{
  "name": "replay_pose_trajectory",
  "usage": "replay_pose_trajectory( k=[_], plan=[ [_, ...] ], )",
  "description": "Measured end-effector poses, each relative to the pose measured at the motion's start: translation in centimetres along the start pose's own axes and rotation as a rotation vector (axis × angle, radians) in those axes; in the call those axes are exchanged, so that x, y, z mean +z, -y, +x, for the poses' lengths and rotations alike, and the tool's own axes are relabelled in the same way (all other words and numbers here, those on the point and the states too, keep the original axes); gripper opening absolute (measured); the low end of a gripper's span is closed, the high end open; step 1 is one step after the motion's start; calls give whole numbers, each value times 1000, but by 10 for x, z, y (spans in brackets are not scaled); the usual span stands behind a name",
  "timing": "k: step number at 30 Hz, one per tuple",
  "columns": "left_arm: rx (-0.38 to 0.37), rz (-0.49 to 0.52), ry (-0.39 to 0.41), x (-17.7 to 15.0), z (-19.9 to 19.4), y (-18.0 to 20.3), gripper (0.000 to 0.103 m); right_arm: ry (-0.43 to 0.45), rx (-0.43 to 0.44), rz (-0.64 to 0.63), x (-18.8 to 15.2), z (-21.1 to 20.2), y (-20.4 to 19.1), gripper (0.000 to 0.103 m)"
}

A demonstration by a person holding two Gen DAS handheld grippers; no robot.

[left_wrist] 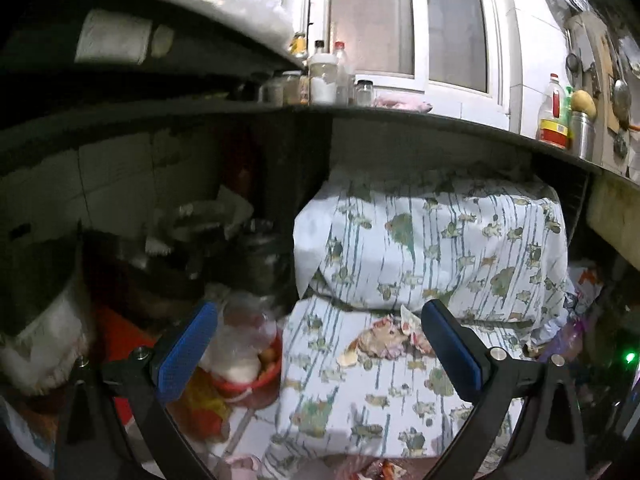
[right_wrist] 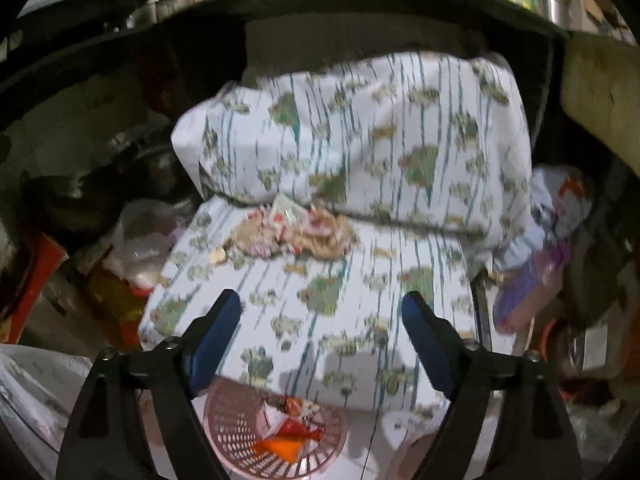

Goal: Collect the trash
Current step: 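Move both open tools back up over the stool, then grasp the fried food piece with the left tool while the right tool reaches for the crumpled wrapper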

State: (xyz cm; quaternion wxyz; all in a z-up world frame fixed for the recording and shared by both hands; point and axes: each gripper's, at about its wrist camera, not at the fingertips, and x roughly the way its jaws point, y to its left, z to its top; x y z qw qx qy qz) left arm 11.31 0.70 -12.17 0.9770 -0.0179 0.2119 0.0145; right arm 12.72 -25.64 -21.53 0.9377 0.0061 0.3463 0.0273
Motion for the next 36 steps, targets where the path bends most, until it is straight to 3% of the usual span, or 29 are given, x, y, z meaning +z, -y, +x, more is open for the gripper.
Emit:
replay_pose_trajectory(
  k=[3, 7, 16, 20, 25, 31, 36],
  plan=[
    [-36, -16, -37, 21, 9, 1, 103, 45, -12, -27, 22, -2, 2, 87],
    [-54, -92, -12, 47, 15, -3, 103, 95, -13, -14, 52, -3, 10, 88],
    [-25, -32, 59, 90, 39, 15, 103, 217, -25, 26, 116, -10, 25, 93],
    [-57, 1, 80, 92, 54, 26, 103, 262, -14, 53, 143, -11, 30, 95],
    [-43, 29, 44, 77, 89, 32, 103, 300, -24, 59, 161, -3, 33, 102],
    [-51, 33, -33, 51, 138, 33, 103, 242, -51, 72, 153, 38, 44, 103],
    [-68, 23, -169, 41, 191, 27, 103, 129, -57, 119, 144, 89, 59, 103]
  ],
)
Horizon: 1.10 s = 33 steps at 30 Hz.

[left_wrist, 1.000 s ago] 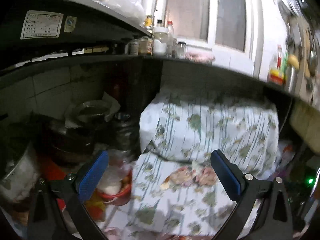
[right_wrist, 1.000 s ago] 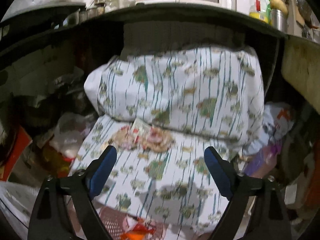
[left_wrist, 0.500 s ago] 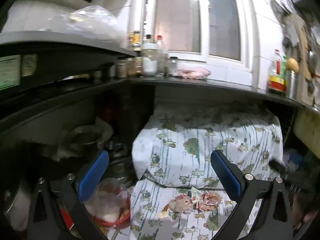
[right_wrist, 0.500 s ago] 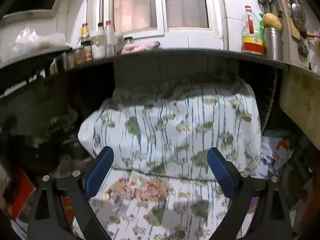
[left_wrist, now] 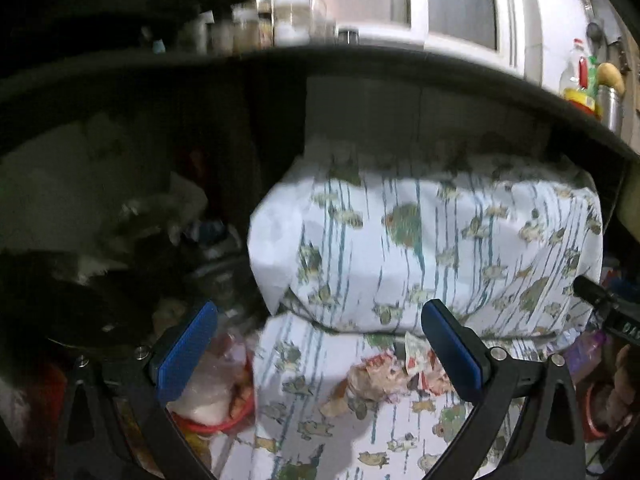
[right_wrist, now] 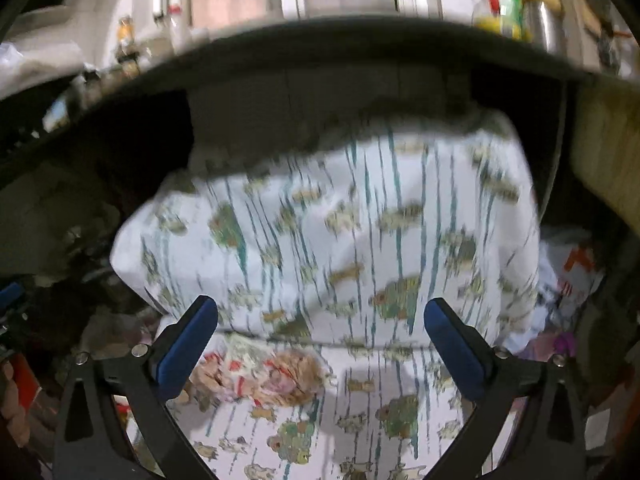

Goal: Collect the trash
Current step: 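Grasp the fried food piece with the left tool while the right tool reaches for the crumpled wrapper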

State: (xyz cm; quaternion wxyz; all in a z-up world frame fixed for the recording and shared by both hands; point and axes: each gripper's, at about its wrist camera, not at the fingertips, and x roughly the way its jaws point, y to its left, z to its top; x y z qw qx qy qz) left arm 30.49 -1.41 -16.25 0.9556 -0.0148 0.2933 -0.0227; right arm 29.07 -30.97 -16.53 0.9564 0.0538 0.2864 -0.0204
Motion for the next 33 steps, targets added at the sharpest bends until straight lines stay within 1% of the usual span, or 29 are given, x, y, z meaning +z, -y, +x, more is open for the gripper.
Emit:
replay_pose_trajectory(
  k=[4, 6, 8, 12, 14, 17, 19, 20, 21, 22, 24, 25, 26, 27, 28, 29, 31, 33],
  plan=[
    [-42, 18, -97, -3, 36, -8, 103, -121, 4, 23, -8, 40, 10, 103],
    [-39, 30, -134, -6, 50, -8, 101, -170, 28, 32, -10, 56, 17, 103],
    [-41, 41, -184, -10, 67, -7, 99, -188, 23, 46, -13, 65, 22, 103],
    [-12, 83, -255, -18, 100, 1, 98, -241, 10, 44, -20, 88, 25, 103],
    [-8, 93, -308, -23, 119, 2, 98, -272, 13, 48, -23, 99, 26, 103],
    [-13, 103, -374, -29, 143, 2, 89, -319, 12, 49, -28, 112, 25, 103],
    [-26, 115, -412, -34, 159, 5, 89, -359, 34, 55, -32, 122, 23, 103],
    [-27, 121, -427, -36, 165, 7, 89, -398, 39, 82, -35, 127, 24, 103],
    [-24, 136, -454, -41, 173, 9, 89, -418, 48, 101, -38, 131, 25, 103],
    [-17, 145, -472, -44, 178, 11, 88, -439, 58, 124, -40, 136, 26, 103],
    [16, 186, -518, -55, 192, 16, 81, -472, 76, 171, -43, 143, 29, 103],
    [47, 231, -542, -64, 203, 19, 81, -485, 79, 190, -44, 146, 31, 102],
    [53, 239, -569, -70, 209, 19, 75, -497, 84, 212, -45, 149, 33, 103],
    [42, 229, -604, -75, 214, 18, 70, -506, 90, 230, -46, 150, 35, 103],
    [-10, 192, -658, -81, 221, 17, 69, -512, 96, 246, -46, 151, 37, 103],
    [-44, 170, -684, -85, 224, 17, 68, -516, 99, 255, -46, 152, 38, 103],
    [-60, 171, -703, -89, 229, 20, 68, -523, 98, 261, -45, 153, 41, 102],
    [-75, 159, -718, -91, 235, 21, 62, -516, 96, 264, -41, 154, 46, 102]
  ],
)
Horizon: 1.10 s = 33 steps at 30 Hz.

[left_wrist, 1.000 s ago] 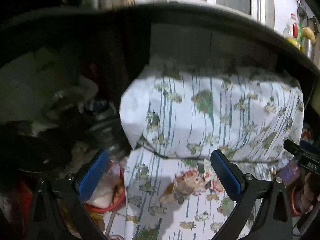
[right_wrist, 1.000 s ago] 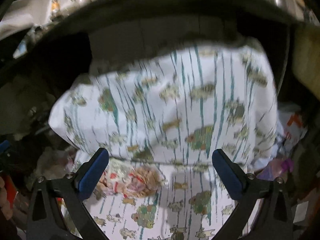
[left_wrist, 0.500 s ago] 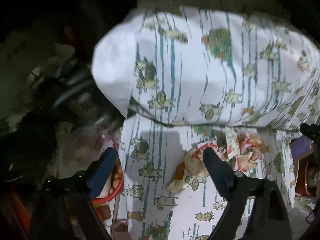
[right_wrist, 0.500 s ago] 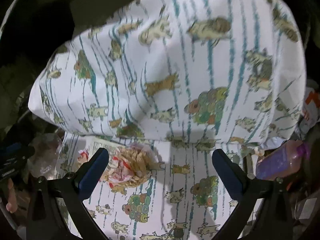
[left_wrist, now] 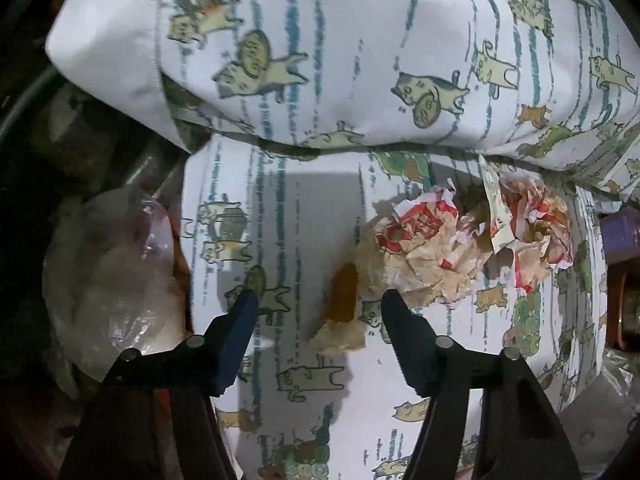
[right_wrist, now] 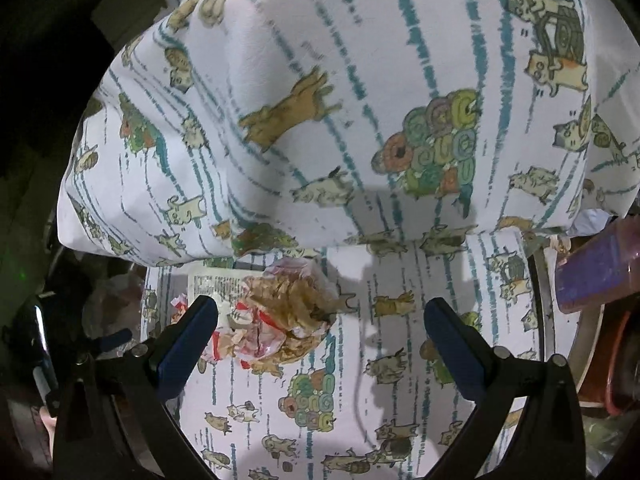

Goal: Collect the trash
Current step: 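Grasp the fried food piece with the left tool while the right tool reaches for the crumpled wrapper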

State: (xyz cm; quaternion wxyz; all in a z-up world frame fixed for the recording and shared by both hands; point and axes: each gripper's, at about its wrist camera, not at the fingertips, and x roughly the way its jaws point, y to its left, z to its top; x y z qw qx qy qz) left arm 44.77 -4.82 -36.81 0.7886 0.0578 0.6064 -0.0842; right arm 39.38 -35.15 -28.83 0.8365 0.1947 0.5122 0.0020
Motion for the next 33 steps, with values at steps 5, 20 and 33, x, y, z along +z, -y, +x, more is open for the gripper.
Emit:
replay_pose_trajectory(
  k=[5, 20, 33],
  plan=[
    [-33, -24, -46, 4, 18, 1, 55, -6, 6, 63, 5, 1, 12, 103],
    [-38, -21, -162, -2, 57, 3, 34, -66, 42, 25, -5, 20, -11, 103],
    [-42, -40, -37, -16, -4, -1, 27, -188, 17, -40, -21, 66, -37, 102]
  ],
)
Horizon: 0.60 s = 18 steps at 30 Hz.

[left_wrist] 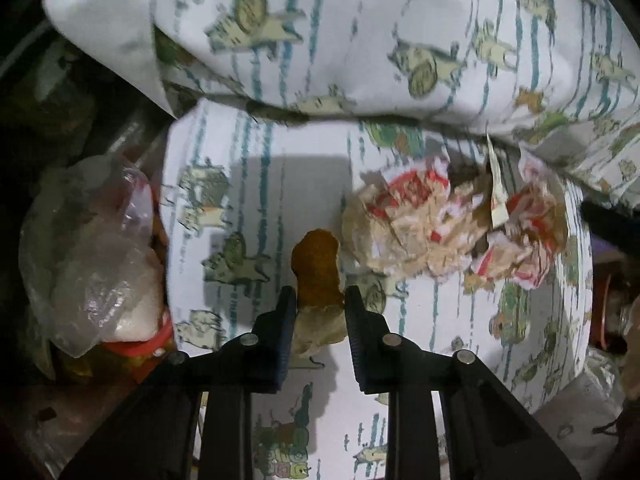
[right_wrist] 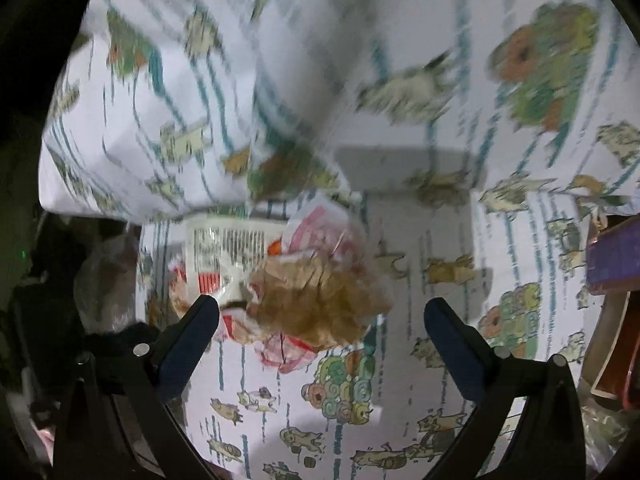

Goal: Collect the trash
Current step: 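Grasp the fried food piece with the left tool while the right tool reaches for the crumpled wrapper, then grasp the crumpled brown paper wrapper with the right tool while the left tool lifts the food piece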

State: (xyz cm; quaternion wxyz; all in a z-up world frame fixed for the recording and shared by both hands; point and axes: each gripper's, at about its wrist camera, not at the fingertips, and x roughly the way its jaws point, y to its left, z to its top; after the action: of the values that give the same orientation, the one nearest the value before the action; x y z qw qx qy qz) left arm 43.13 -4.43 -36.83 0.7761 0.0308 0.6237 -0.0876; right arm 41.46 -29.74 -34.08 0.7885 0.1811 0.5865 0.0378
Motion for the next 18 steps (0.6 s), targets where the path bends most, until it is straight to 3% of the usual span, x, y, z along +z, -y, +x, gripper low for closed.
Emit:
replay_pose_trajectory(
  k=[4, 7, 13, 15, 18],
  plan=[
    [-4, -10, 65, 2, -17, -2, 27, -46, -70, -26, -5, 25, -6, 102],
    [7, -26, 159, 4, -38, -3, 27, -71, -110, -17, -7, 40, -6, 99],
    [-3, -75, 292, 9, -68, -11, 27, -109, -114, 21, -9, 57, -2, 75],
    [-4, -83, 323, 9, -77, -13, 27, -111, -113, 26, -9, 57, -1, 54],
    [-4, -92, 364, 9, -83, -12, 27, -90, -115, 21, -10, 50, 0, 44]
  ],
)
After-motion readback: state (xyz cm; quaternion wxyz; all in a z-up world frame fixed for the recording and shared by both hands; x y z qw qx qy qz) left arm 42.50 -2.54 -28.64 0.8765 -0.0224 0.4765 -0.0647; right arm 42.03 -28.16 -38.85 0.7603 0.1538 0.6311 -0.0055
